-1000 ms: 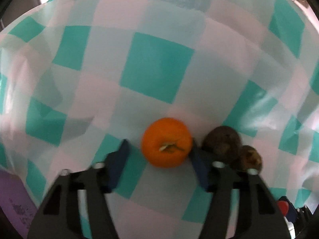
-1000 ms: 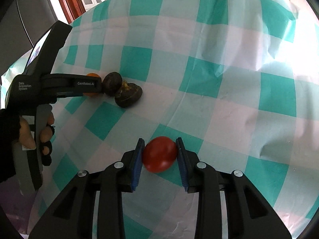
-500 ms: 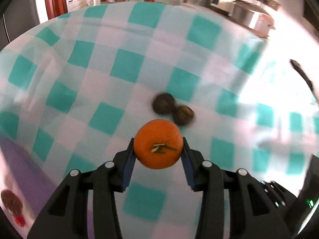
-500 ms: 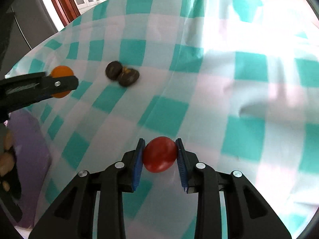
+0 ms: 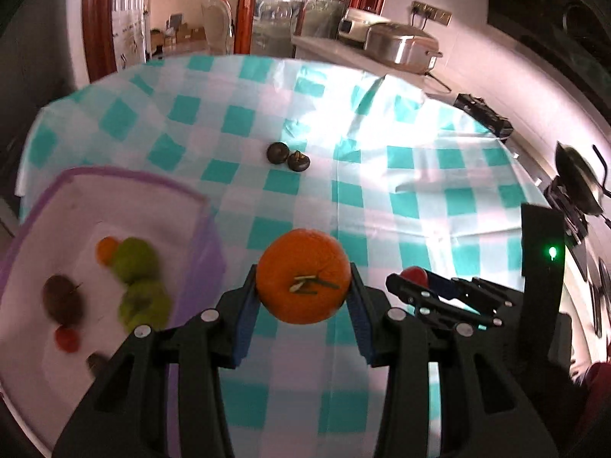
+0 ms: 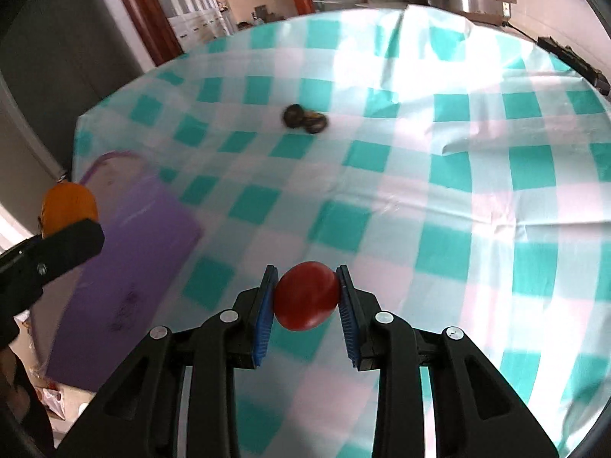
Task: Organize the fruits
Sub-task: 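Lower the red tomato with the right tool while the left tool lowers the orange into the box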
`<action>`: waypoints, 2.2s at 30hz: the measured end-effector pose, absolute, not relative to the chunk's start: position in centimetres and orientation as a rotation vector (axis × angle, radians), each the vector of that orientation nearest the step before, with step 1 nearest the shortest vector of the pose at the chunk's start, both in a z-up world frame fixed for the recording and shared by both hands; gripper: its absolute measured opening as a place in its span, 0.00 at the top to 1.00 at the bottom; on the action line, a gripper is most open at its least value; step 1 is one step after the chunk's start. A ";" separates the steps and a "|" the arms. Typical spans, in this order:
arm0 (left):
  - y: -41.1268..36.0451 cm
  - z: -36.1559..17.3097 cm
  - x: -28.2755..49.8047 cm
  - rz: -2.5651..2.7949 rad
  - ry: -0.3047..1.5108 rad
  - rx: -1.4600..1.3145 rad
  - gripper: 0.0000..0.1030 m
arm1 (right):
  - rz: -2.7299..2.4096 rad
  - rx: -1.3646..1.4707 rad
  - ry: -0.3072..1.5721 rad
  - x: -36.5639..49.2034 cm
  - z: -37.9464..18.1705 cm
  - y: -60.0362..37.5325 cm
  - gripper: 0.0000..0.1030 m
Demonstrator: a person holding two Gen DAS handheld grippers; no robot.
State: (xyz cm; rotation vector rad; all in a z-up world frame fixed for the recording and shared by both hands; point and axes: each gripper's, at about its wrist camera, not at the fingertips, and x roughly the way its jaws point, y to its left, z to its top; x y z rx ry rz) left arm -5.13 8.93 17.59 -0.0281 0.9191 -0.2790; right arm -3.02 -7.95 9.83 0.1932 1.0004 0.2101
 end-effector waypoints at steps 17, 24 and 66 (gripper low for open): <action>18.5 20.8 -17.3 -0.177 0.817 -0.050 0.58 | 0.382 0.118 0.933 -10.2 16.0 1.4 0.70; 20.0 20.3 -18.2 -0.161 0.820 -0.076 0.58 | 0.424 0.094 0.940 -11.0 16.3 3.5 0.70; 32.2 7.7 -5.0 0.431 1.423 -0.168 0.58 | 1.053 -0.730 1.456 5.8 5.0 29.7 0.69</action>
